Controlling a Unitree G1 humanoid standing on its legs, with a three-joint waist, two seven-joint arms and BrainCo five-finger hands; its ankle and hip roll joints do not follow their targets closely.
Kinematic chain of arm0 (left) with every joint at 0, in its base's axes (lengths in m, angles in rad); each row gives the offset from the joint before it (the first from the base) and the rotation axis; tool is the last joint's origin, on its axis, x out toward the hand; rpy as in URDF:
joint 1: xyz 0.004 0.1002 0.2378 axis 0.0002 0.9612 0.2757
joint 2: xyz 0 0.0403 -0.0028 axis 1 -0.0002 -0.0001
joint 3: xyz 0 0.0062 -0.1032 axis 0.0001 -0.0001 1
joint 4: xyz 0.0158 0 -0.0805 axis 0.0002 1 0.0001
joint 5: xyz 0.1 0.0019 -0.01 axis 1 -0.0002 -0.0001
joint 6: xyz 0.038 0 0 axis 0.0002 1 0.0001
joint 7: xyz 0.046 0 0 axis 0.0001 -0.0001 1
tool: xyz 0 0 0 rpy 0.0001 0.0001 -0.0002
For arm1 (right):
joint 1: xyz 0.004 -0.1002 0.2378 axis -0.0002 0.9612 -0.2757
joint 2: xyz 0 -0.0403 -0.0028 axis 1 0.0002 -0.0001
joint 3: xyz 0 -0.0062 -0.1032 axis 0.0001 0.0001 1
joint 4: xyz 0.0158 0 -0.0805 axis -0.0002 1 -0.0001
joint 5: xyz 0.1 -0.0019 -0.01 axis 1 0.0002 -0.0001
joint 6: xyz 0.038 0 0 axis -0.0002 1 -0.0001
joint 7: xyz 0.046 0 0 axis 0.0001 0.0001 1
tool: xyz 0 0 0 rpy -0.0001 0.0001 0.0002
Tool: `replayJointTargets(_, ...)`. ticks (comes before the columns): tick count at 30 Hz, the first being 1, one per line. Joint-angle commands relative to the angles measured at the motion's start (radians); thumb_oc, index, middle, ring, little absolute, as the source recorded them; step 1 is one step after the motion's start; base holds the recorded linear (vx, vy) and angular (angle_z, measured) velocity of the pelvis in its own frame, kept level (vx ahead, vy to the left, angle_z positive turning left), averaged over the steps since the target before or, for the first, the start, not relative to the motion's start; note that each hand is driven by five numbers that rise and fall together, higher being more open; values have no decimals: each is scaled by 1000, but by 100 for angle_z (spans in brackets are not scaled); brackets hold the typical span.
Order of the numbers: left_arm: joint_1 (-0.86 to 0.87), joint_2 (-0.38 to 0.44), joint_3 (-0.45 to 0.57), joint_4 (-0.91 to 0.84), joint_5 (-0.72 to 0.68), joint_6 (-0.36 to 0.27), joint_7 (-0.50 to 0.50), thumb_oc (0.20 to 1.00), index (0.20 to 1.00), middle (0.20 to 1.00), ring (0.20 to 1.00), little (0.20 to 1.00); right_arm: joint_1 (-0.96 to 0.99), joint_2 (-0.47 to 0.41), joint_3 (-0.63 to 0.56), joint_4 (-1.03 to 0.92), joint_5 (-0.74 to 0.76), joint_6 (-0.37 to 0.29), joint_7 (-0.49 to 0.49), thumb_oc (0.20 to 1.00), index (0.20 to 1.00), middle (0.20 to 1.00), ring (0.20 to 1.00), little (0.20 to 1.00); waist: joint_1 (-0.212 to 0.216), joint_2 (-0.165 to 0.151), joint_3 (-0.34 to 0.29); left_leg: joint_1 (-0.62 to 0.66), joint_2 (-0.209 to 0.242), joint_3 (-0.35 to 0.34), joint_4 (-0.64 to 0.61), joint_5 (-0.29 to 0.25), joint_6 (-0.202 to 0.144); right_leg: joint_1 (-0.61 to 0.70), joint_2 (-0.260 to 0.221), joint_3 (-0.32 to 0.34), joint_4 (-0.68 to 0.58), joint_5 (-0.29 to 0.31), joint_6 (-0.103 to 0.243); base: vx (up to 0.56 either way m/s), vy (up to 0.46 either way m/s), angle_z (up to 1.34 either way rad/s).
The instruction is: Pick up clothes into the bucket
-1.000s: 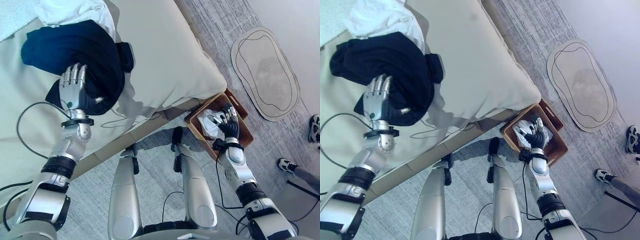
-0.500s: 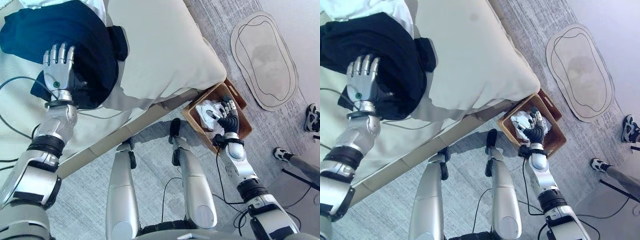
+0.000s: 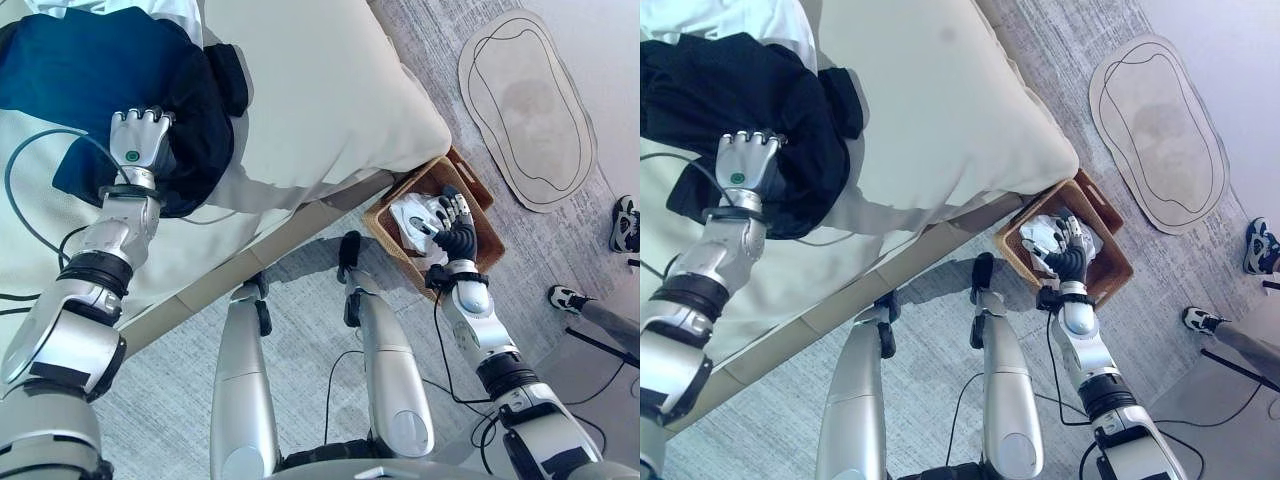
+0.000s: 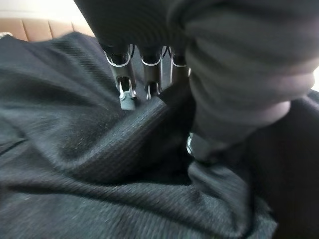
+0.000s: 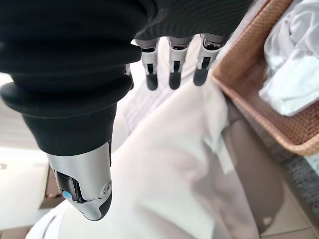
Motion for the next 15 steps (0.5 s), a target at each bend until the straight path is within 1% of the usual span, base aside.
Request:
replayJointTargets(1, 36, 4, 2, 33, 25, -12, -23, 200, 200, 200, 200, 200, 14, -43, -47, -64, 27, -68, 5, 1000, 1000, 1000, 1000, 1000, 7, 8, -15, -2, -20, -17, -9, 6, 20, 19, -59, 24, 57, -24, 83, 0, 0, 0)
replayJointTargets(6, 41, -10, 5, 38, 17, -13, -26, 200, 200, 200, 200, 200, 15, -39, -44, -52, 24, -65, 3, 1000, 1000, 1000, 1000, 1000, 10, 8, -15, 30, -21, -15, -37, 17, 18, 49, -64, 18, 35, -15, 87, 0, 0, 0)
replayJointTargets(9, 81, -28, 30, 14, 5, -26, -25, 200, 200, 200, 200, 200, 19, -33, -46, -46, 12, -57, -3, 1000, 1000, 1000, 1000, 1000, 19, 13, -22, 72, -22, -14, -67, 22, 17, 86, -67, 15, 12, -9, 88, 14, 0, 0)
replayJointTargets(12, 155, -47, 92, -103, -13, -43, -24, 200, 200, 200, 200, 200, 33, -29, -69, -55, 10, -53, -12, 1000, 1000, 1000, 1000, 1000, 33, 21, -39, 138, -23, -10, -121, 32, 13, 148, -74, 9, -30, 0, 94, 63, -11, 0)
replayJointTargets(14, 233, -71, 165, -233, -48, -76, -32, 200, 200, 200, 200, 200, 47, -30, -96, -60, 0, -48, -20, 1000, 1000, 1000, 1000, 1000, 47, 28, -54, 192, -27, -9, -163, 39, 11, 195, -80, 3, -60, 5, 96, 98, -14, 1)
replayJointTargets(15, 266, -84, 191, -269, -68, -94, -40, 200, 200, 200, 200, 200, 52, -29, -106, -58, -7, -42, -24, 1000, 1000, 1000, 1000, 1000, 53, 32, -61, 220, -28, -9, -183, 41, 11, 219, -82, 0, -71, 6, 96, 100, -16, 2)
